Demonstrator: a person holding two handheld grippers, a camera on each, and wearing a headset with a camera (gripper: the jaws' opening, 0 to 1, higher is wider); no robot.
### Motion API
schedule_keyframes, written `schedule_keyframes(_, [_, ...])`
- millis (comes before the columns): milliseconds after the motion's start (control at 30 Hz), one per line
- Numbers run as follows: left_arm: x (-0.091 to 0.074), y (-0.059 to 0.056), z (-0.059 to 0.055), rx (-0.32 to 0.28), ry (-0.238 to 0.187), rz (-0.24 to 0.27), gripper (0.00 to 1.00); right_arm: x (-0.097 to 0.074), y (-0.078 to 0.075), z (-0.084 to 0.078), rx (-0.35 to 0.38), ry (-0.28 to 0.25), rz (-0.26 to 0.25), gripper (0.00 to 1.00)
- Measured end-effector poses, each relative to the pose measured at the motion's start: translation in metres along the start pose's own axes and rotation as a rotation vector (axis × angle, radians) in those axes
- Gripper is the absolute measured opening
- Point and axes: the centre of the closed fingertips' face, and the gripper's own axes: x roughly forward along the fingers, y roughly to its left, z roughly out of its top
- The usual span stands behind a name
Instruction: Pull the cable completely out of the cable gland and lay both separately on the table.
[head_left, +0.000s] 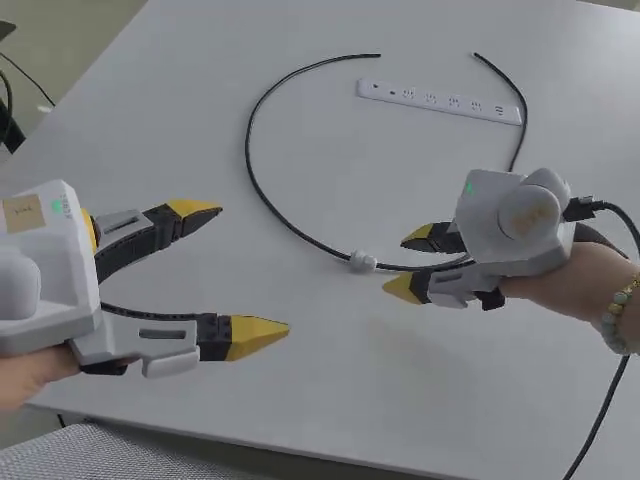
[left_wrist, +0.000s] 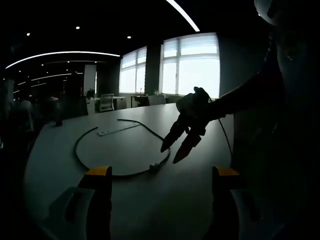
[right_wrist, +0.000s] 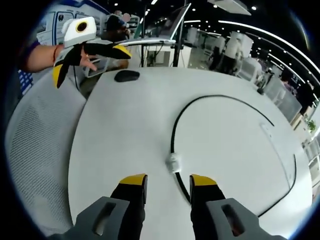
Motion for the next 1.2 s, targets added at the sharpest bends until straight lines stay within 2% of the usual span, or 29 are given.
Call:
schedule_keyframes(267, [-0.003,0.004,0.003,0.008,-0.006,0.007,0.83,0.024,-0.005,-0.003,-0.016,0.069,0.028,0.23])
schedule_keyframes(500, [-0.004,0.006,0.003,0.01,-0.006,0.01,0.82,0.034,-0.009,-0.001,-0.027,0.096,0.037,0.21])
schedule_keyframes(833, [-0.003,0.005,0.007,0.012,-0.014,0.014,0.82,0.044,-0.015,-0.004,-0.05,0.134,0.054,0.12])
schedule_keyframes(1200, [-0.003,0.007,0.007,0.012,-0.014,0.013,0.81,0.047,-0.015,-0.009,-0.057,0.151,0.072,0.09])
